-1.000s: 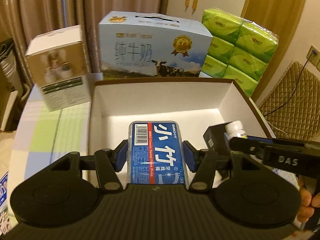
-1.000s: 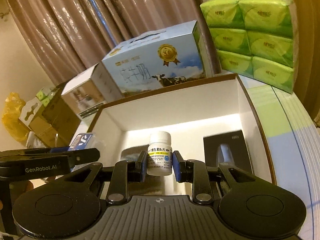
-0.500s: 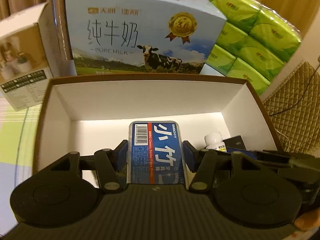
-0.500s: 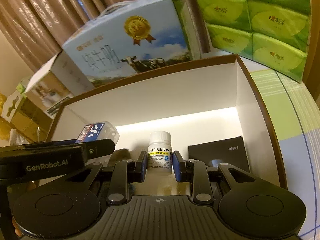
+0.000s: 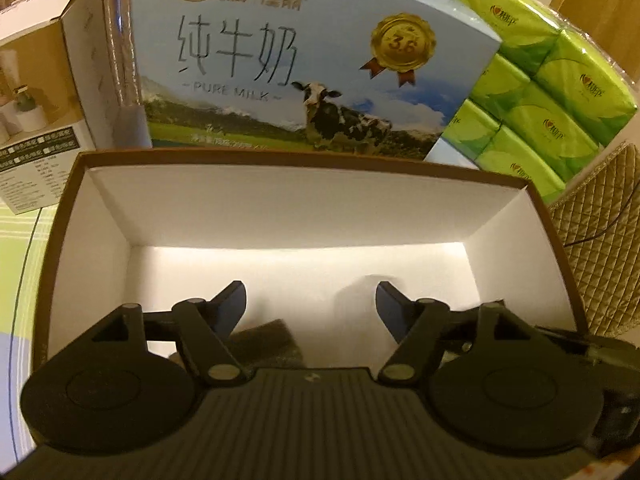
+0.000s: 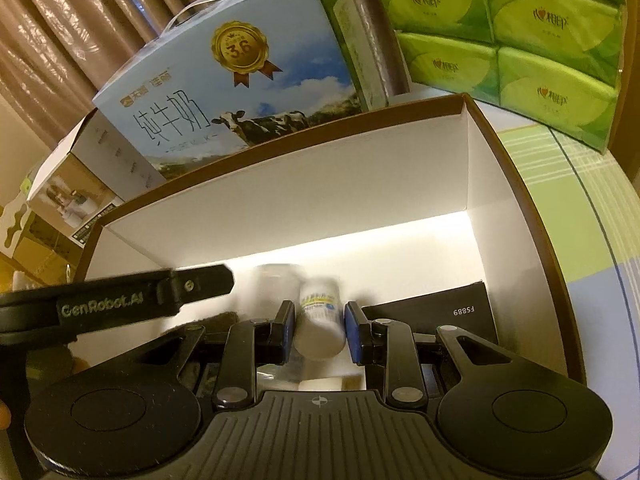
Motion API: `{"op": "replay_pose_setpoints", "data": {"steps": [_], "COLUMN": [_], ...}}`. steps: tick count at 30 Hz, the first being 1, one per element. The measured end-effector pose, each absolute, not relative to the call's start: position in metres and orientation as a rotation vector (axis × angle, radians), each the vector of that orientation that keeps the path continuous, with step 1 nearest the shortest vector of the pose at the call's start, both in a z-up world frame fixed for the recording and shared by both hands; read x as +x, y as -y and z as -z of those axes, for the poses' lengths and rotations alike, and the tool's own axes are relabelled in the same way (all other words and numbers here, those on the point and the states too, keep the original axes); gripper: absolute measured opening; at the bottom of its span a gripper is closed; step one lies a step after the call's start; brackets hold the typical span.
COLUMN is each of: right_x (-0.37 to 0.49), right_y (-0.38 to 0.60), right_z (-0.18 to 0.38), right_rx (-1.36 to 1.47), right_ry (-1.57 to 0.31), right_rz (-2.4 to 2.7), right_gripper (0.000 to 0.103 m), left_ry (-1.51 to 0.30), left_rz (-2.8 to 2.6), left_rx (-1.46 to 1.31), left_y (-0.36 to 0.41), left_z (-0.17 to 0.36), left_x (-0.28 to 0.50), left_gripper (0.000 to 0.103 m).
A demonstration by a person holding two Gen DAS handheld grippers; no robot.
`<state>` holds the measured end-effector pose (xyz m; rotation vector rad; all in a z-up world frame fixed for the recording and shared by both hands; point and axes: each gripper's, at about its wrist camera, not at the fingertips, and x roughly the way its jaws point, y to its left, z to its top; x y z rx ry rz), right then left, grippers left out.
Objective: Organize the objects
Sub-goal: 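Carry the toothbrush pack and pill bottle into the brown box and release, then withdraw both tools from the box back toward the table items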
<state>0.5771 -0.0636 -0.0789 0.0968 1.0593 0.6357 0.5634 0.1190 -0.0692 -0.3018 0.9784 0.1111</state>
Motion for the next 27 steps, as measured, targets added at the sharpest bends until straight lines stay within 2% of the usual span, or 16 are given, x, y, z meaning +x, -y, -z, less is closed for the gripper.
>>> {"op": "replay_pose_setpoints", "data": {"steps": [11,19,20,23,27], "right_x": [0.577,0.564,0.561,0.551,0.537], "right_y": [0.069,0.080,0.081,0.089,0.099], "right_z": [0.073,0.063,0.061,0.055,0.047], "right_rx": [0.126,0.126,0.124,0.136,0.129], "right_ry": [-1.047,-1.043,-1.041,-1.026,-0.998], "right_rz": [-0.641,-0.654,-0.653,-0.647,-0.648], "right_gripper": [0.024,0.026,0.028,0.049,0.059], "left_ry": [-1.008,-1.024,-1.023,-1.020,-1.013], "left_rz": [-0.106,-0.100,-0.099,-0.089,-0.081], "left_rx": [-0.165,-0.156,-0.159,-0.164,-0.167], "left_y": [-0.120,-0.120,-0.120,-0.119,-0.115], "left_z": [0.066,0.055,0.054,0.048,0.040], "left_x": [0.540,0.518,0.514,0.504,0.488], "left_gripper": [0.078,0.080,0.080,0.080,0.081]}}
